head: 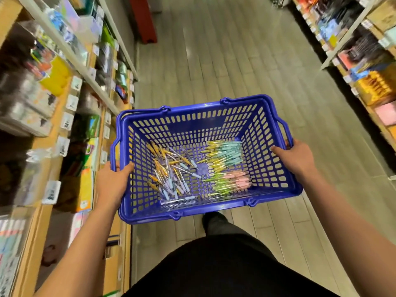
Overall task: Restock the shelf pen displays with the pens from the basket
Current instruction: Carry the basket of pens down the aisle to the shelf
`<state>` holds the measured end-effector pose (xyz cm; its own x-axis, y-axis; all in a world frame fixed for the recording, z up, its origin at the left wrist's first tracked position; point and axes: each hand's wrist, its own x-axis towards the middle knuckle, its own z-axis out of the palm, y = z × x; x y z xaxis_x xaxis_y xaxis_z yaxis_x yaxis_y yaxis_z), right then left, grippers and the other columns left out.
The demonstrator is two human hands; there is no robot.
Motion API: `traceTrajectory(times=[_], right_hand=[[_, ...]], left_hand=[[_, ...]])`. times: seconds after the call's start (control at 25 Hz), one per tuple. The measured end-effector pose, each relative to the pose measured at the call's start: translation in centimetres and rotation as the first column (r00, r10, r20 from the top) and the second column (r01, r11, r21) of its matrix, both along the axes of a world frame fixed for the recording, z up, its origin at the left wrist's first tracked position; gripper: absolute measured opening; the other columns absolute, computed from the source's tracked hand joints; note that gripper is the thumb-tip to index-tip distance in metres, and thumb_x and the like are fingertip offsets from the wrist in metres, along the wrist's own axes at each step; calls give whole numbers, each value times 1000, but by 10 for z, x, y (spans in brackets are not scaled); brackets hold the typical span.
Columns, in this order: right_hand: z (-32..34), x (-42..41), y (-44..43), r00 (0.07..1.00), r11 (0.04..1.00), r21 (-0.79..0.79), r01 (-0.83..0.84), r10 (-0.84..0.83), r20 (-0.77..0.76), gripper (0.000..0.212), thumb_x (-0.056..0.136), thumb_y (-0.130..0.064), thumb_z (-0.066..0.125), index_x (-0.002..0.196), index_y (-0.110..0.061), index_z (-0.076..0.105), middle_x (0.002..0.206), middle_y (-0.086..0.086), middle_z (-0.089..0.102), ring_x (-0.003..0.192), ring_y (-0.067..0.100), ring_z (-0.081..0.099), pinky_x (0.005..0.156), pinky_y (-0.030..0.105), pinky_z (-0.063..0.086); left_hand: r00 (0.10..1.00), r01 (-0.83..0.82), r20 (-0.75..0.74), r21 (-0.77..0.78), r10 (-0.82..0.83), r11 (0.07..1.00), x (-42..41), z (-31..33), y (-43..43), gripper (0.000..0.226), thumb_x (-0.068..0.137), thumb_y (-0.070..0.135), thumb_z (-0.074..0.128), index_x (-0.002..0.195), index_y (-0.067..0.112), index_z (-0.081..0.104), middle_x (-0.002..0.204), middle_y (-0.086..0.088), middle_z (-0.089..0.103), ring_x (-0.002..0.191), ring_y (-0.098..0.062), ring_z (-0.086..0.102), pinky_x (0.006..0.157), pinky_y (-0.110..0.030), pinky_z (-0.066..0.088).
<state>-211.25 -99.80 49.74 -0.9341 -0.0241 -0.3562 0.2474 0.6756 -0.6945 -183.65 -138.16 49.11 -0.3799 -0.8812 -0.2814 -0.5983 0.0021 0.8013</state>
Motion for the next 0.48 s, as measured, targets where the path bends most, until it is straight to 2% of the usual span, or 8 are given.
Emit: traceTrajectory(times=[0.12, 0.2, 0.32, 0.48], right_hand=[[1, -72, -49, 1000, 999, -12, -29, 29, -1, 33, 84, -36, 77, 103, -21, 54, 78, -5, 67, 58, 10, 66, 48, 21, 47], [7, -116, -83, 999, 999, -26, -45, 45, -10, 34, 84, -37, 77, 105, -20, 57, 75, -9, 66, 55, 5, 64, 44, 18, 43], [13, -170, -130, 998, 998, -14, -65, 64, -13, 36, 83, -38, 77, 108, -17, 61, 78, -7, 68, 59, 7, 66, 46, 18, 42], [9, -235, -192, 998, 998, -17, -56, 56, -8, 40, 84, -39, 76, 111, -16, 59, 81, -2, 70, 63, 16, 70, 56, 25, 52]], left_hand=[[1000, -12, 22, -25, 13, 1000, -69, 7, -41, 23, 86, 35, 77, 82, 25, 56, 84, 4, 71, 71, -20, 71, 70, -38, 58], [1000, -28, -12, -14, 28, 1000, -108, 14, -67, 20, 87, 32, 78, 88, 23, 60, 84, 6, 70, 73, -18, 71, 68, -33, 55], [999, -37, -18, -35, 36, 999, -157, 20, -112, 21, 87, 29, 78, 99, 21, 63, 84, 7, 69, 74, -13, 69, 61, -25, 48], [999, -45, -6, -23, 45, 999, -220, 10, -178, 22, 85, 33, 80, 94, 26, 61, 89, -1, 73, 76, -21, 72, 73, -37, 57]])
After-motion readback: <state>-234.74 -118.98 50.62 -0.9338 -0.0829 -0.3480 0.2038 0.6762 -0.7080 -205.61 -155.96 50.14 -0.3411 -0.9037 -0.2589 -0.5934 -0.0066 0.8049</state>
